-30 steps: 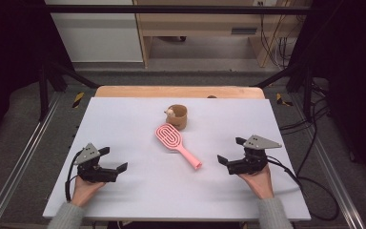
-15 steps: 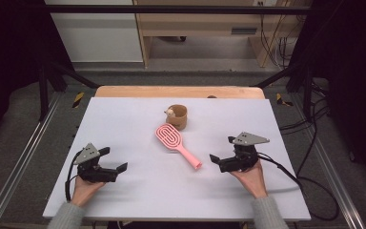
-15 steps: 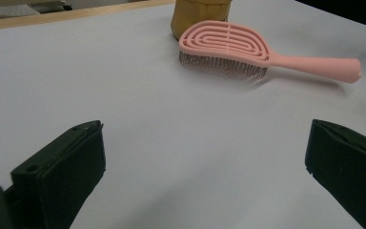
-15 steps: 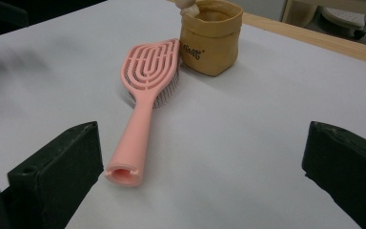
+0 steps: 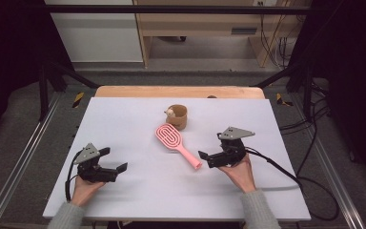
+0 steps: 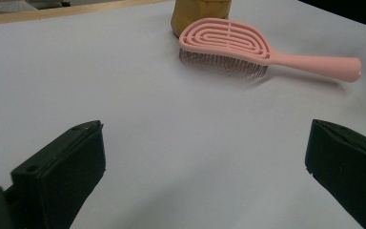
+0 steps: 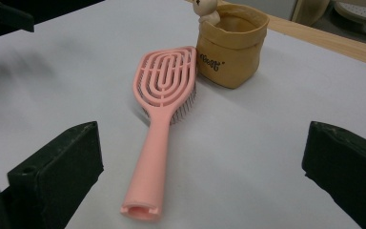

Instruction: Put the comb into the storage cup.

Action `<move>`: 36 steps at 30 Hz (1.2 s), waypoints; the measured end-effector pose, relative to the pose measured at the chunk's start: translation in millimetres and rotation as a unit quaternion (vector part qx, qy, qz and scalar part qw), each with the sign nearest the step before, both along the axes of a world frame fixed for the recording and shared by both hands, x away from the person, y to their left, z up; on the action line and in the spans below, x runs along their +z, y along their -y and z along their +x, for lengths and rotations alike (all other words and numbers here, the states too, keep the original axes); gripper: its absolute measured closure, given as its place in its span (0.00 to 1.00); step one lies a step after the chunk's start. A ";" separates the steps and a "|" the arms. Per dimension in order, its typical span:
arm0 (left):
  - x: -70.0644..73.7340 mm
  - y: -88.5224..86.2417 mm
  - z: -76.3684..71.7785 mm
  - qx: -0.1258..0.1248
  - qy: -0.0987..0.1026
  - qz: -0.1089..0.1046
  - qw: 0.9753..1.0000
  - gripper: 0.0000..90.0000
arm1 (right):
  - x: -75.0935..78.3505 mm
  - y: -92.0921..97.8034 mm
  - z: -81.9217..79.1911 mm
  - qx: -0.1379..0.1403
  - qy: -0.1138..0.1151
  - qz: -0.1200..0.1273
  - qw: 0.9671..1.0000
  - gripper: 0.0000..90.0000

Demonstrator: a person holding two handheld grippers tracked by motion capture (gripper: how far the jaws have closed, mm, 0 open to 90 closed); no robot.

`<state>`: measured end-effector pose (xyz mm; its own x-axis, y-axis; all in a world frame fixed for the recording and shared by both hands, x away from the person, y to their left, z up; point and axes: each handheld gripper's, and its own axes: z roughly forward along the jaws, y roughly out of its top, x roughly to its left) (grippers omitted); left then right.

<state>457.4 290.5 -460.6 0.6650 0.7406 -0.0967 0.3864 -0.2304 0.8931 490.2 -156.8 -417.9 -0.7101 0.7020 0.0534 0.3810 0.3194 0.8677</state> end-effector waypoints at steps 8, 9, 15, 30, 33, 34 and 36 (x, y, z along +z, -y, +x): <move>-0.1 0.3 -0.1 0.000 0.001 0.000 1.000 0.00 | 4.0 -18.9 7.6 0.008 -0.006 -0.009 1.000 0.00; -0.1 0.2 -0.1 -0.001 0.001 -0.001 1.000 0.00 | 3.9 -21.1 8.4 0.008 -0.006 -0.012 1.000 0.00; -0.1 0.1 0.0 -0.001 0.000 0.000 1.000 0.00 | 1.5 -33.9 13.8 0.011 -0.014 -0.022 1.000 0.00; -0.2 0.3 -0.1 -0.002 0.001 0.001 1.000 0.00 | -0.8 -58.2 26.8 0.019 -0.026 -0.042 0.999 0.00; -0.3 0.5 0.0 -0.002 0.001 0.001 1.000 0.00 | -3.5 -59.5 29.4 0.013 -0.031 -0.044 0.998 0.00; -0.3 0.4 0.1 -0.003 0.001 0.001 1.000 0.00 | -4.4 -59.7 30.4 0.014 -0.031 -0.047 0.998 0.00; -0.3 0.4 0.0 -0.002 0.001 0.001 1.000 0.00 | -5.9 -60.4 31.9 0.013 -0.034 -0.049 0.998 0.00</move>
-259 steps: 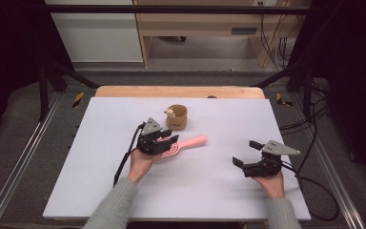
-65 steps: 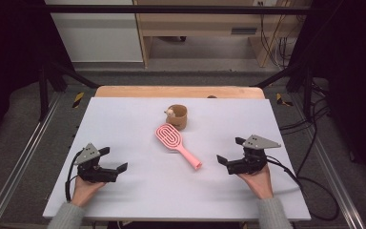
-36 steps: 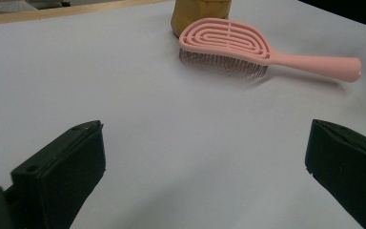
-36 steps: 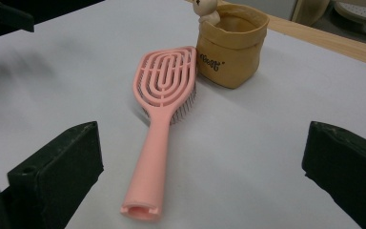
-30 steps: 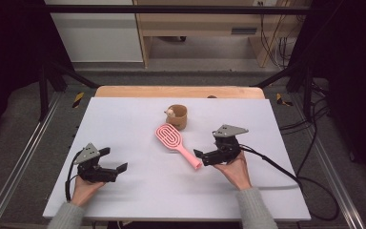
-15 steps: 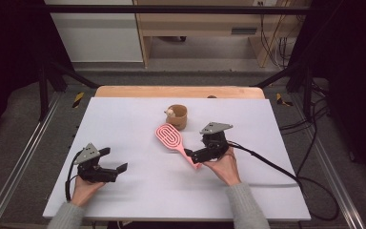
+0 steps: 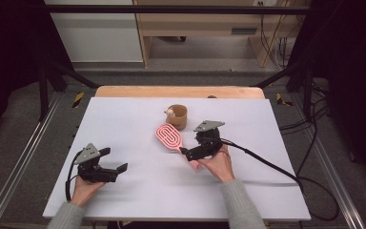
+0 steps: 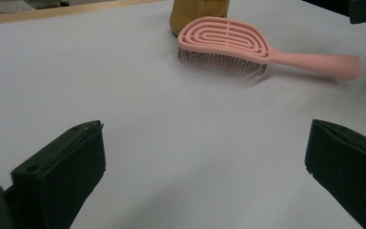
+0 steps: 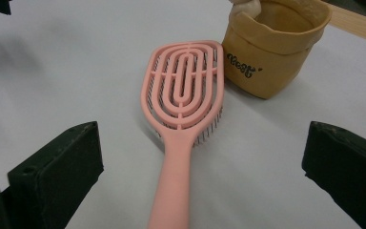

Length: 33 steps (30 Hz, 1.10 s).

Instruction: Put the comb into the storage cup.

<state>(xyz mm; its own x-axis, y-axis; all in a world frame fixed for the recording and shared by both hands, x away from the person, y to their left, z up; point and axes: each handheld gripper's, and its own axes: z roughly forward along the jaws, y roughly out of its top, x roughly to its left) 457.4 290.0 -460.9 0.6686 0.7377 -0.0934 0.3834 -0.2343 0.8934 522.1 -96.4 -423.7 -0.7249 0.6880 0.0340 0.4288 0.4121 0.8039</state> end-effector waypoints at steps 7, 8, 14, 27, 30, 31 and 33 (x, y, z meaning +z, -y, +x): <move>-0.1 0.2 0.0 -0.001 0.000 0.000 1.000 0.00 | -0.3 -2.8 4.4 -0.003 -0.001 -0.006 1.000 0.00; -0.1 0.2 0.0 -0.001 -0.001 0.000 1.000 0.00 | -0.1 -4.8 4.6 -0.001 -0.002 -0.011 1.000 0.00; 0.1 -0.2 0.0 -0.001 0.000 -0.001 1.000 0.00 | -0.7 -17.4 7.4 0.007 0.000 -0.025 1.000 0.00; 0.0 0.4 -0.1 -0.002 -0.001 0.002 1.000 0.00 | -15.5 -31.3 15.9 0.011 -0.021 -0.049 0.999 0.01; -0.1 0.5 -0.1 -0.002 -0.001 0.002 1.000 0.00 | -19.1 -32.9 17.2 0.012 -0.024 -0.053 0.998 0.02; -0.2 0.5 0.1 -0.002 -0.001 0.001 1.000 0.00 | -20.3 -33.2 17.6 0.014 -0.026 -0.054 0.998 0.02; -0.2 0.6 0.1 -0.002 -0.001 0.001 1.000 0.00 | -22.5 -34.1 18.3 0.013 -0.029 -0.059 0.998 0.03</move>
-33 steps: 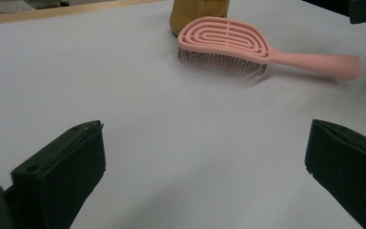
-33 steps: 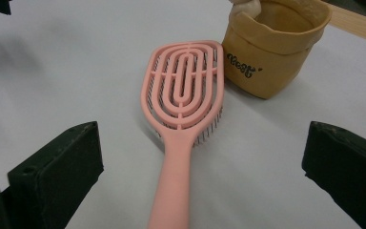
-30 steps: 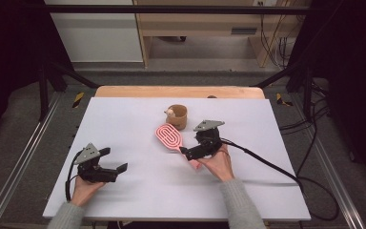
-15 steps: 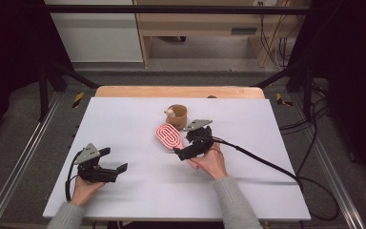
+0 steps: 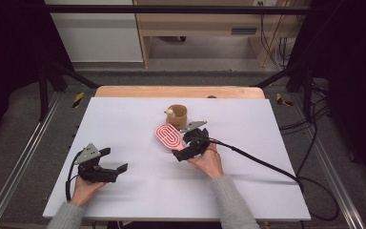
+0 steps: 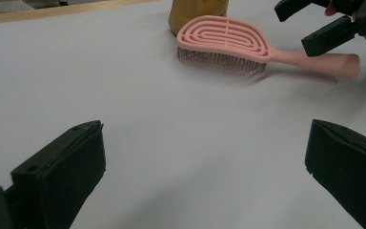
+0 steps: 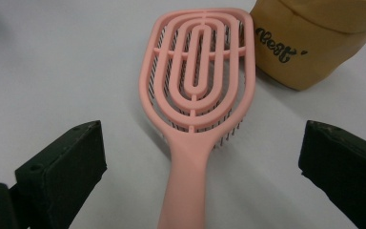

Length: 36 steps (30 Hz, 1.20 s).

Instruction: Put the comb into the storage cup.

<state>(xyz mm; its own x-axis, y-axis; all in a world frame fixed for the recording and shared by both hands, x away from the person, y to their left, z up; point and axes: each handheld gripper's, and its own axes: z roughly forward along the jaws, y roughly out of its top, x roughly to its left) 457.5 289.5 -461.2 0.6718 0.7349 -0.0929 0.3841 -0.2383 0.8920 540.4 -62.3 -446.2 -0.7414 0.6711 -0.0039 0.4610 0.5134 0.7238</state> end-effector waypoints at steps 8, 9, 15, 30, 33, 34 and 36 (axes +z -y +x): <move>0.0 0.3 0.0 -0.001 -0.001 0.002 1.000 0.00 | -6.0 -2.4 0.7 0.005 -0.009 -0.006 1.000 0.08; 0.0 0.3 0.0 -0.001 -0.001 0.002 1.000 0.00 | -6.0 -2.4 0.7 0.005 -0.009 -0.006 1.000 0.08; -0.1 0.3 0.1 -0.001 -0.001 0.002 1.000 0.00 | -10.4 -3.5 2.1 0.015 -0.017 -0.018 1.000 0.18; -0.2 0.3 0.3 -0.001 -0.001 0.004 1.000 0.00 | -15.4 -4.2 5.9 0.026 -0.034 -0.022 0.999 0.44; -0.3 0.4 0.3 -0.001 -0.001 0.004 1.000 0.00 | -17.1 -4.5 6.1 0.026 -0.038 -0.030 0.999 0.47; -0.3 0.4 0.4 0.000 -0.001 0.004 1.000 0.00 | -17.6 -4.7 6.0 0.025 -0.040 -0.032 0.998 0.48; -0.3 0.5 0.3 -0.001 -0.002 0.004 1.000 0.00 | -18.3 -4.6 6.3 0.023 -0.041 -0.037 0.998 0.50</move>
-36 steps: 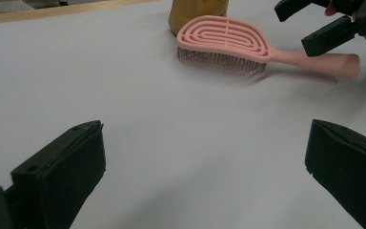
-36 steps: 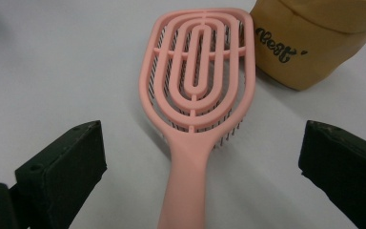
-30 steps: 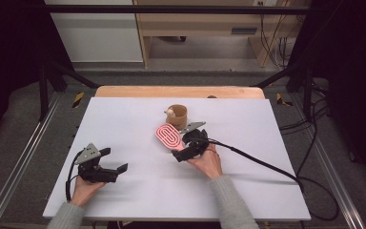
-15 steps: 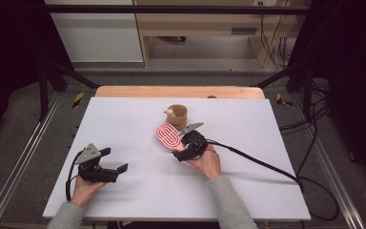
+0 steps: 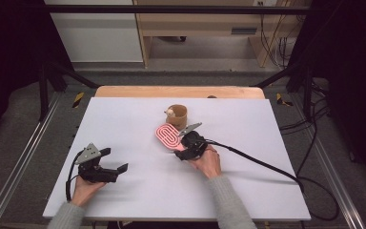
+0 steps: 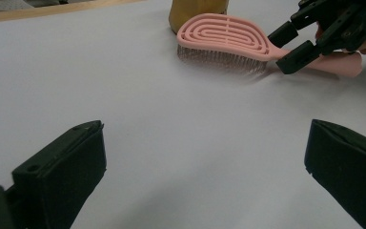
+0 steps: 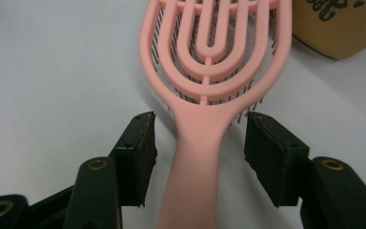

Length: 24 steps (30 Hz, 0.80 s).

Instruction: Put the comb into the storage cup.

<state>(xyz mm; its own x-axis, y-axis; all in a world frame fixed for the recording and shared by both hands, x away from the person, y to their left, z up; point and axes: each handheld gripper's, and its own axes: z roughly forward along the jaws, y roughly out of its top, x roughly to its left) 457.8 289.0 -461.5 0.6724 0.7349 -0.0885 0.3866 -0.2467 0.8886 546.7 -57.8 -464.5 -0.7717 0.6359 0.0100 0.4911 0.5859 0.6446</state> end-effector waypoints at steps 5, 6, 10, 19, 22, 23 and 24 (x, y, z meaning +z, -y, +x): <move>-0.1 -0.1 0.1 0.000 0.000 0.000 1.000 0.00 | -1.6 -0.3 0.9 -0.001 -0.010 -0.003 1.000 0.56; -0.1 0.0 0.1 0.000 0.000 0.000 1.000 0.00 | -1.8 -0.4 0.8 -0.003 -0.010 -0.003 1.000 0.57; -0.1 0.0 0.0 0.000 0.000 0.000 1.000 0.00 | -1.7 -0.6 0.6 -0.005 -0.011 -0.002 1.000 0.61; 0.3 -0.2 -0.4 0.003 0.002 -0.001 1.000 0.01 | 0.5 0.3 1.0 -0.012 -0.017 -0.001 1.000 0.71; 0.4 -0.3 -0.5 0.003 0.002 -0.002 1.000 0.01 | 0.2 0.1 0.8 -0.012 -0.019 0.001 1.000 0.71; 0.3 -0.4 -0.4 0.004 0.002 -0.002 1.000 0.01 | 0.0 0.0 0.9 -0.012 -0.020 0.001 1.000 0.71; 0.3 -0.4 -0.5 0.004 0.002 -0.002 1.000 0.01 | 0.0 0.0 1.0 -0.013 -0.019 0.001 1.000 0.72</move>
